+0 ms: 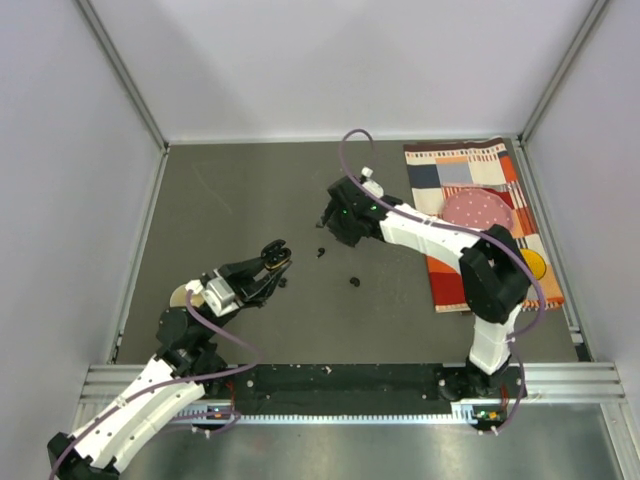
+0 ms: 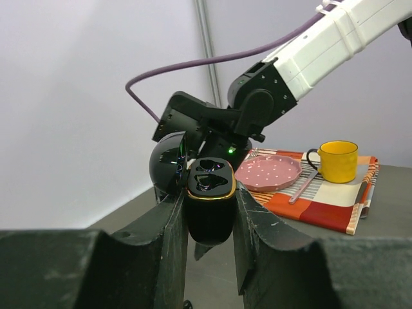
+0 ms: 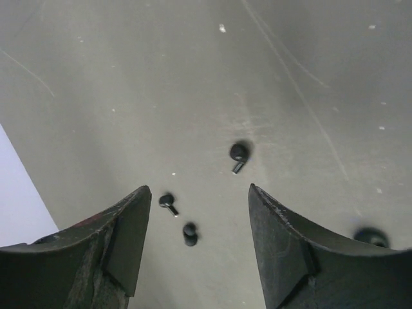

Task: Insert the wireless bluetooth earbuds into the charging case
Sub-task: Pick up the earbud from the center of the board.

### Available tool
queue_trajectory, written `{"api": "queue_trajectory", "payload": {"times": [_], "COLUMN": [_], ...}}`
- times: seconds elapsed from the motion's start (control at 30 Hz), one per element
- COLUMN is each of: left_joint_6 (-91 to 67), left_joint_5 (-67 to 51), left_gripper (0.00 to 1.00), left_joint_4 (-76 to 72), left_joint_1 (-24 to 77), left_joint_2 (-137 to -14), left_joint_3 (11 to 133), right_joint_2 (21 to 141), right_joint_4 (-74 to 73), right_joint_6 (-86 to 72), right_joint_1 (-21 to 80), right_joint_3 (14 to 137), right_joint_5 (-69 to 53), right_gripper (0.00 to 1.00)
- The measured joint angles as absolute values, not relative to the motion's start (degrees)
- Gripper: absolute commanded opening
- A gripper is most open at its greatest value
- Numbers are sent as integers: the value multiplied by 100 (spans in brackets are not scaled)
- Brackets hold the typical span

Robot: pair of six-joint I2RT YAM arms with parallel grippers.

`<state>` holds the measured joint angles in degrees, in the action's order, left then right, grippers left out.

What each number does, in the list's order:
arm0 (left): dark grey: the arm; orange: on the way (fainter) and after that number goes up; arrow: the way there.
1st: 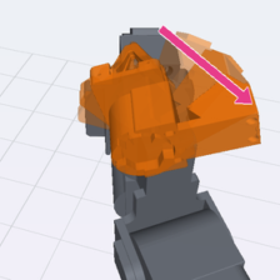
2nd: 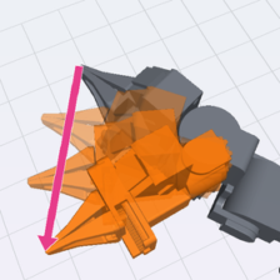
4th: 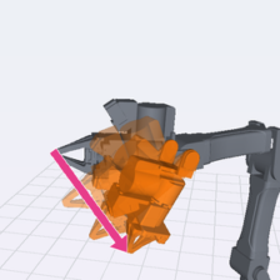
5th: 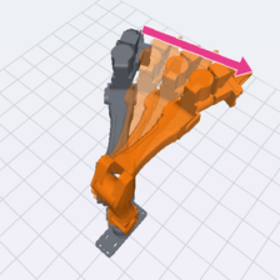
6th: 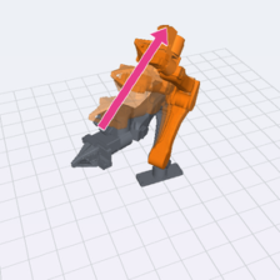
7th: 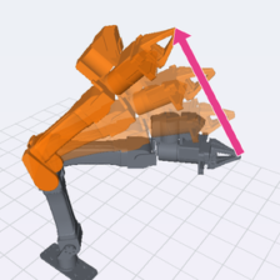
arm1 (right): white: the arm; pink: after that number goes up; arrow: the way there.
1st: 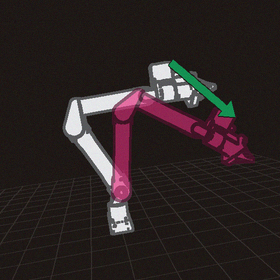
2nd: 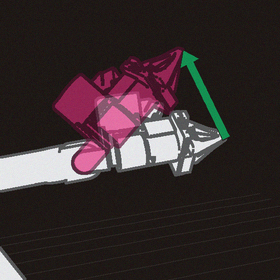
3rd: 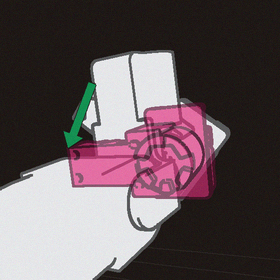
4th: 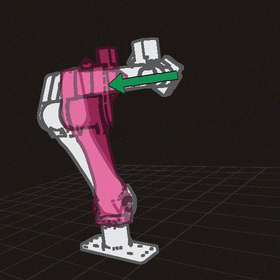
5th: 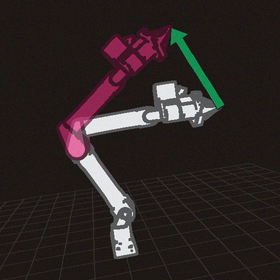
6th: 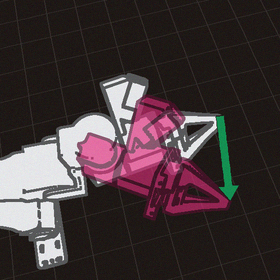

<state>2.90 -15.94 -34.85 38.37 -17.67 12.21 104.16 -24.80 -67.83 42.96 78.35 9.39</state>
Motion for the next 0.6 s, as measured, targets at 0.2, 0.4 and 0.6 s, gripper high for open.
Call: {"api": "queue_trajectory", "payload": {"times": [0.2, 0.4, 0.6], "left_joint_6": [480, 648, 836], "left_joint_5": [-1551, -1544, -1498], "left_gripper": [0, 0, 0], "left_joint_4": [-3094, -2716, -2475], "left_joint_1": [3837, 3837, 3837], "left_joint_2": [-1614, -1450, -1256], "left_joint_3": [1234, 1282, 1339], "right_joint_2": [10993, 11528, 12060], "right_joint_4": [-2891, -3282, -3612], "right_joint_6": [-6882, -6884, -6879], "right_joint_1": [4609, 4678, 4689], "right_joint_3": [8691, 9021, 9432], "right_joint_5": [1380, 1562, 1581], "right_gripper": [55, 52, 49]}}
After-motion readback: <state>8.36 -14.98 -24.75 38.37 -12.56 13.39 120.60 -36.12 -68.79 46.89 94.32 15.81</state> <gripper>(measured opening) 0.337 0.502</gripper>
